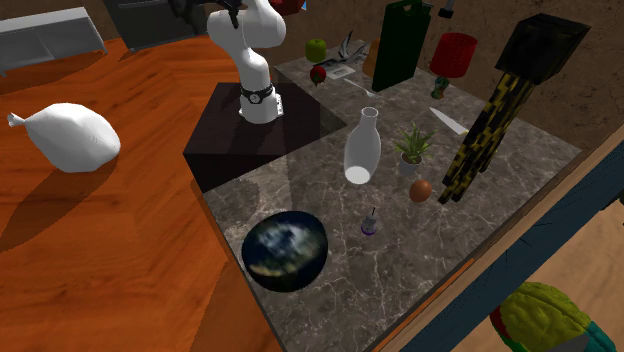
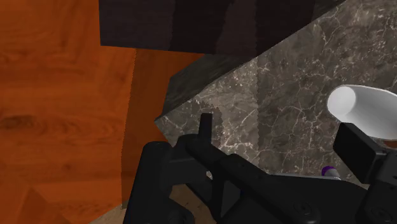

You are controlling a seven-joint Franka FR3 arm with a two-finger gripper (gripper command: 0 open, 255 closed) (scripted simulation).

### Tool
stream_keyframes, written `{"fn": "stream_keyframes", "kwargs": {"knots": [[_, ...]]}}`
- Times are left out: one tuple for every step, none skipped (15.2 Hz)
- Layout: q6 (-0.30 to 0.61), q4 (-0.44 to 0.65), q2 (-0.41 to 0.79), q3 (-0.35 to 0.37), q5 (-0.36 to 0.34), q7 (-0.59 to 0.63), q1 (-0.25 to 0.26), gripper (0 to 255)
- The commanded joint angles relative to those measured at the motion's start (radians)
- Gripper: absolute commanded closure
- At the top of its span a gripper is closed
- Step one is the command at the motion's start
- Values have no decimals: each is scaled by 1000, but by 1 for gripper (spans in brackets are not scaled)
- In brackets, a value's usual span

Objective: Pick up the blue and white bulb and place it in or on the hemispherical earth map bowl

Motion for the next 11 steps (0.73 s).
{"fn": "stream_keyframes", "kwargs": {"knots": [[0,0,0,0,0,0,0,0],[30,-16,8,17,11,13,6,0],[61,-31,17,34,22,26,13,0],[92,-45,28,50,32,39,20,0],[123,-58,40,67,43,52,27,0],[154,-69,54,84,52,64,34,0],[185,-79,70,101,62,77,41,0],[217,-87,86,118,71,89,48,0],[248,-94,105,134,79,102,55,0],[280,-100,124,151,87,114,61,0],[312,-104,145,168,95,126,68,0]]}}
